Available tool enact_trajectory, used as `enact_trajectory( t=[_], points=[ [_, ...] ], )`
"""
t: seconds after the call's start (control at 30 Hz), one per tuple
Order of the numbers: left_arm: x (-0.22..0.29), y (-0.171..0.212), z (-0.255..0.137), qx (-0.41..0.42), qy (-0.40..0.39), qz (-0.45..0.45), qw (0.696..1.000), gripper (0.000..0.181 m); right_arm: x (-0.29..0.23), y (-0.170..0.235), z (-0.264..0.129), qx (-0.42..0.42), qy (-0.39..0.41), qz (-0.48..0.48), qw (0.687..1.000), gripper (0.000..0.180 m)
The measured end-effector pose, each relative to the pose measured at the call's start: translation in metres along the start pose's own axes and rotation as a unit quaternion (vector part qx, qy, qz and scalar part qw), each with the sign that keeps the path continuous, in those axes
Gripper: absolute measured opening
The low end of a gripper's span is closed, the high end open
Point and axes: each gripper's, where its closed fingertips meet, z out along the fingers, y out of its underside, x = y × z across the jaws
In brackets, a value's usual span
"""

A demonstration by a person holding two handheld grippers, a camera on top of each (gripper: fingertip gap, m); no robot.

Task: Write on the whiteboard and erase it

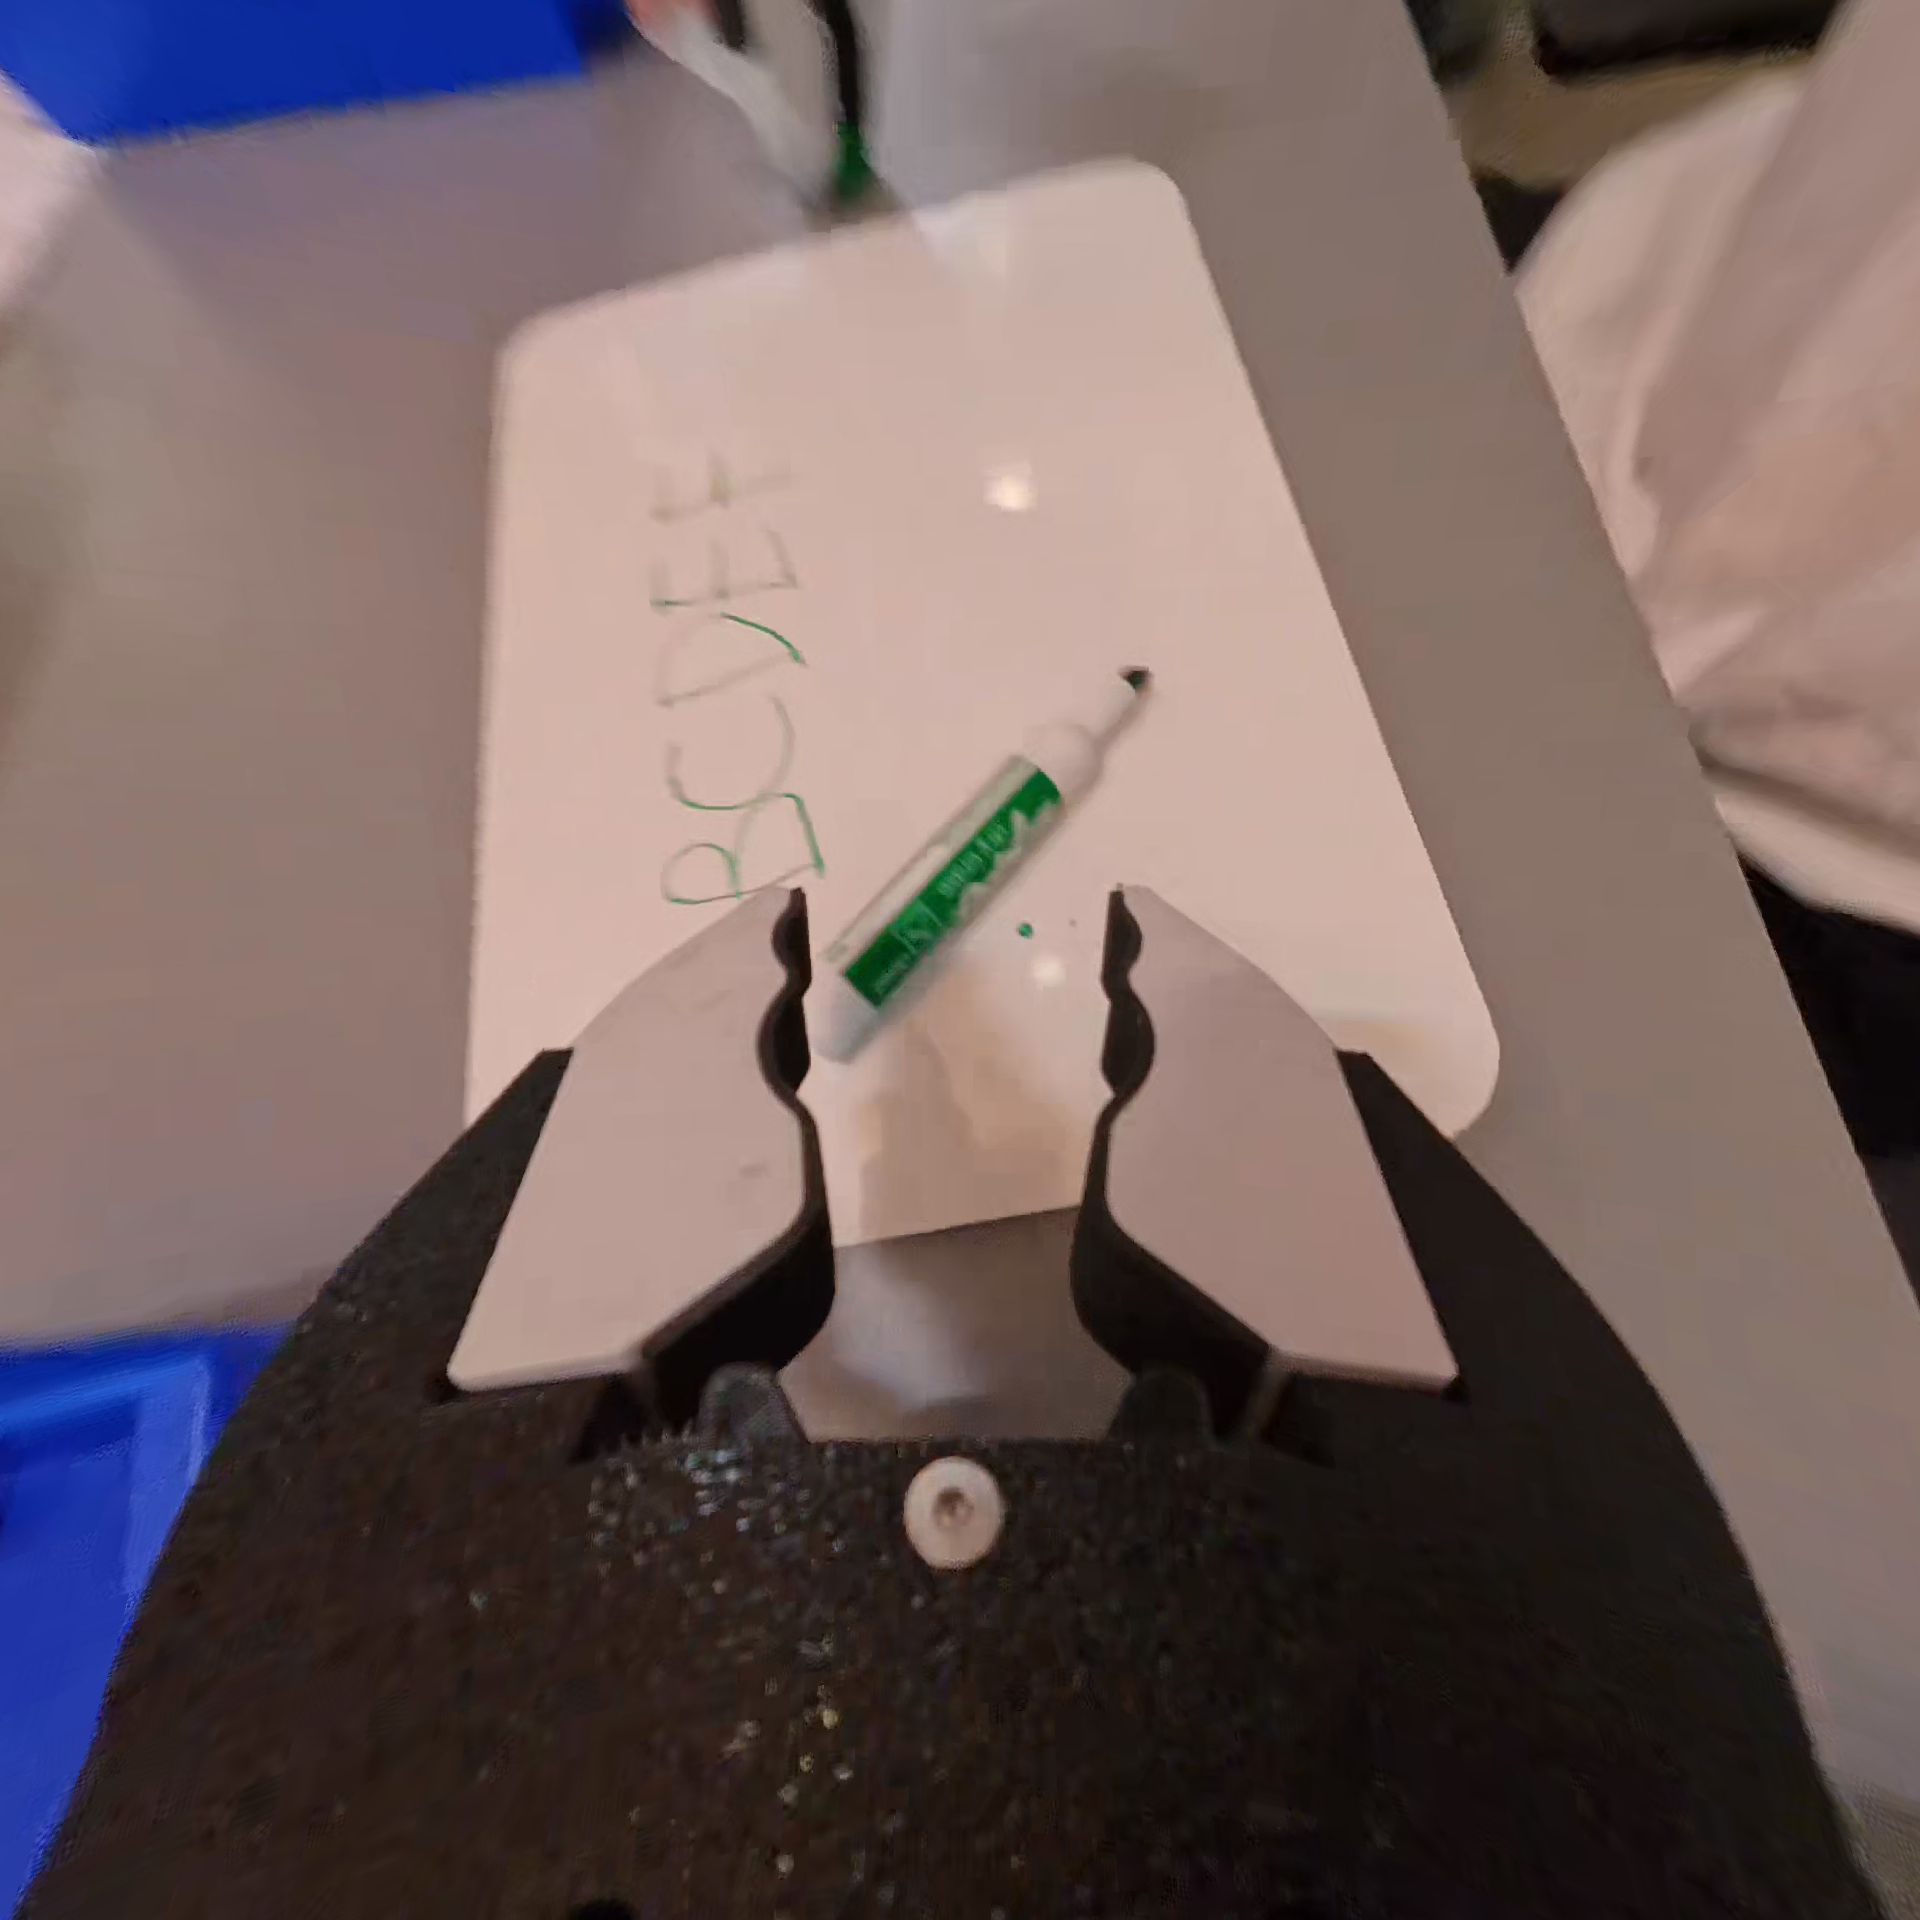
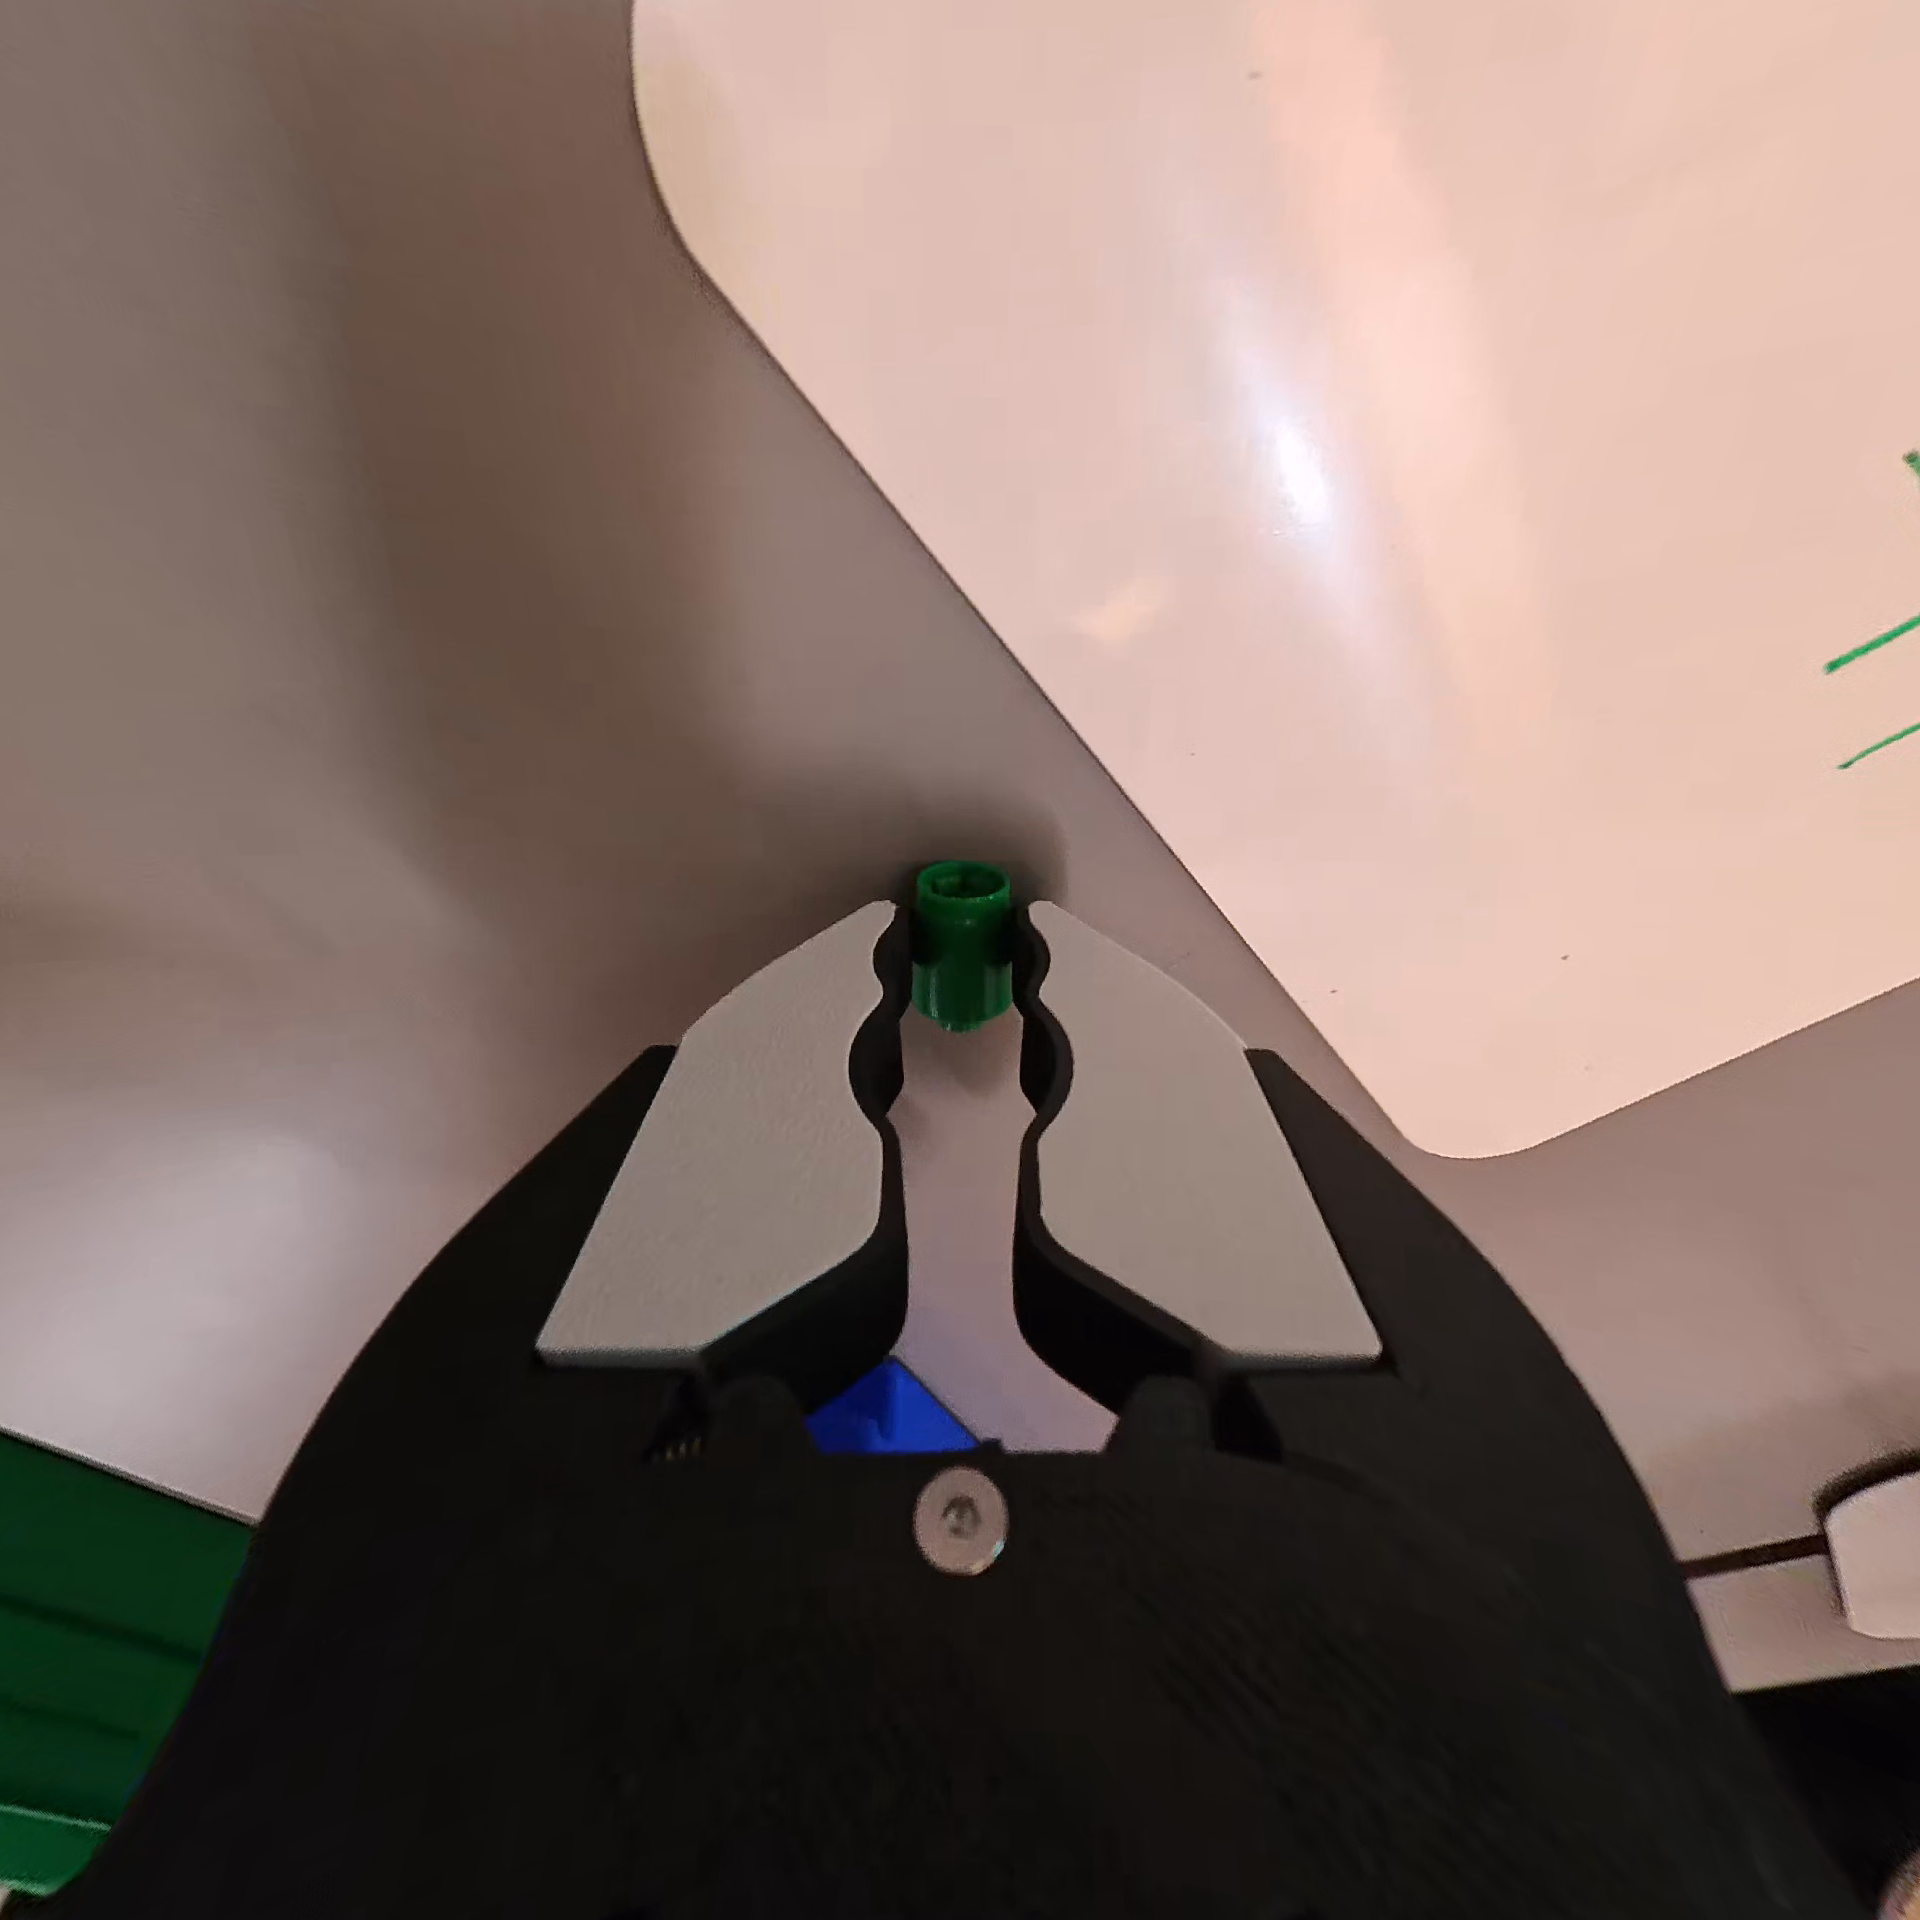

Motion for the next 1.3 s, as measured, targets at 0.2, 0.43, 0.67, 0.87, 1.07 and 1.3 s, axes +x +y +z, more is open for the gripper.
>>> enact_trajectory(
  t=[0.2, 0.43, 0.67, 0.87, 1.07, 1.3],
  points=[
    [-0.007, 0.005, 0.026, -0.022, 0.113, 0.038, 0.993, 0.057, 0.001, -0.001, 0.0, 0.004, 0.003, 0.041, 0.999, 0.018],
    [-0.015, 0.016, 0.051, -0.046, 0.133, 0.043, 0.989, 0.032, 0.001, 0.0, 0.0, 0.008, 0.035, 0.077, 0.996, 0.018],
    [-0.01, 0.011, 0.051, -0.03, 0.1, 0.033, 0.994, 0.018, 0.001, 0.001, 0.0, 0.032, 0.036, 0.13, 0.99, 0.018],
    [-0.014, -0.012, 0.041, 0.045, 0.058, -0.053, 0.996, 0.018, 0.002, 0.002, 0.0, 0.082, 0.024, 0.234, 0.969, 0.018],
    [-0.025, -0.038, 0.035, 0.085, 0.001, -0.137, 0.987, 0.018, 0.005, 0.005, -0.001, 0.147, 0.06, 0.36, 0.919, 0.018],
    [-0.044, -0.053, 0.047, 0.038, -0.093, -0.15, 0.983, 0.018, 0.037, 0.016, -0.035, 0.185, 0.218, 0.424, 0.859, 0.018]
  ],
)
